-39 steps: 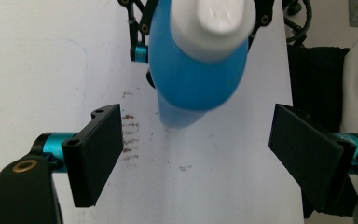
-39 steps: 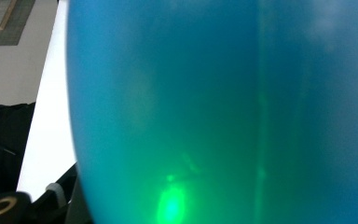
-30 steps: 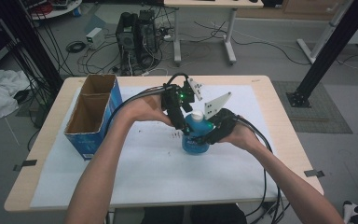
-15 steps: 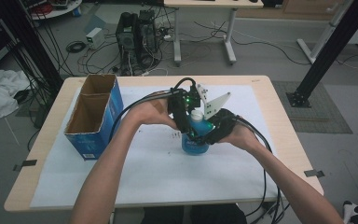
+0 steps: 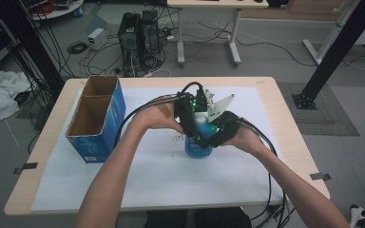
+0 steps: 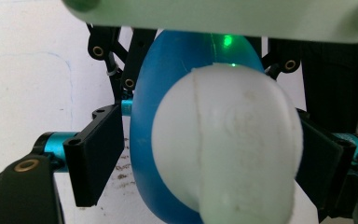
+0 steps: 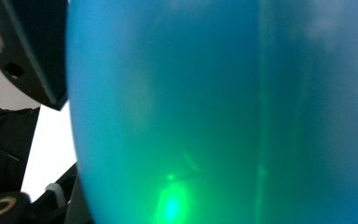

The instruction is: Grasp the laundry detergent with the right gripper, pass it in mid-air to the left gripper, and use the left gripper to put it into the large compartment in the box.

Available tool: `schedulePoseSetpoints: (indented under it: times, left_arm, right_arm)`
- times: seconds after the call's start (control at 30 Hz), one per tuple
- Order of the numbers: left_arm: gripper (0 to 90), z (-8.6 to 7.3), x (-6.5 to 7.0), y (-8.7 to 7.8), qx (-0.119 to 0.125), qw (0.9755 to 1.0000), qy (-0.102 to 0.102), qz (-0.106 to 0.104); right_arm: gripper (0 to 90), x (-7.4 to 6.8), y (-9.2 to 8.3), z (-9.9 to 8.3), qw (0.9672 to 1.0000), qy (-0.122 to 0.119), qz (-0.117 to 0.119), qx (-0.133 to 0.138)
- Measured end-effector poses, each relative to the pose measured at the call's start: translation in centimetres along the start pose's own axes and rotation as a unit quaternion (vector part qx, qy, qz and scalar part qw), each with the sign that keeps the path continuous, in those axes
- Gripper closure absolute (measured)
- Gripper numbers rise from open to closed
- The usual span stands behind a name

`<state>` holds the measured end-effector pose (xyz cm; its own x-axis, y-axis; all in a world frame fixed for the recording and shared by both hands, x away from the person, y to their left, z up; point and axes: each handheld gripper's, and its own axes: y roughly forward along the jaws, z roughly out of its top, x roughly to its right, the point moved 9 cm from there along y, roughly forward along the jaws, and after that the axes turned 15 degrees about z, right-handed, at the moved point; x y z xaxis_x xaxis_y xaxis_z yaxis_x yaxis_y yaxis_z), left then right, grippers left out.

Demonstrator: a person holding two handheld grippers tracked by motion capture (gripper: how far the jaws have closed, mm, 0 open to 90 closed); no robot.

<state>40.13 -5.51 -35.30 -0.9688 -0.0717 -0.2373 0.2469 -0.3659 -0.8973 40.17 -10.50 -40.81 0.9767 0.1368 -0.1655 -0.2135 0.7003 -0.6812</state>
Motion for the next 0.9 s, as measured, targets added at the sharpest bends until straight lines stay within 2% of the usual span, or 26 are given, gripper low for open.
schedulePoseSetpoints:
  times: [0.2,0.23,0.4,0.43,0.5,0.63,0.8,0.9]
  left_arm:
    - [19.3,0.04,0.01,0.17,0.002,1.0000,-0.001,-0.001]
    - [19.6,0.04,0.09,0.21,0.003,1.0000,-0.004,-0.004]
    - [21.5,-0.06,0.05,0.33,0.003,1.0000,-0.004,-0.002]
    - [22.2,-0.09,0.10,0.34,0.003,1.0000,-0.004,-0.003]
    - [22.5,-0.13,0.16,0.40,0.004,1.0000,-0.004,-0.004]
    - [23.8,-0.24,0.20,0.37,0.003,1.0000,-0.003,-0.006]
    - [26.7,-0.24,0.09,0.39,0.005,1.0000,-0.004,-0.001]
    - [28.1,-0.24,0.07,0.40,0.005,1.0000,-0.003,-0.001]
  right_arm:
    - [44.7,-0.20,0.23,-0.03,0.9999,0.015,0.004,0.001]
    - [44.7,-0.19,0.35,0.06,0.9998,0.016,0.004,0.008]
    - [44.6,0.00,0.30,-0.09,0.9999,0.010,0.001,-0.002]
    - [44.6,0.00,0.49,0.01,0.9999,0.013,0.000,0.006]
    - [44.6,0.16,0.43,-0.11,1.0000,0.003,-0.001,-0.002]
    - [44.6,0.07,0.57,-0.08,0.9999,0.010,0.001,0.002]
    - [44.6,0.17,0.63,-0.20,1.0000,0.002,0.002,-0.003]
    - [44.6,0.11,0.65,-0.17,1.0000,0.006,0.003,-0.005]
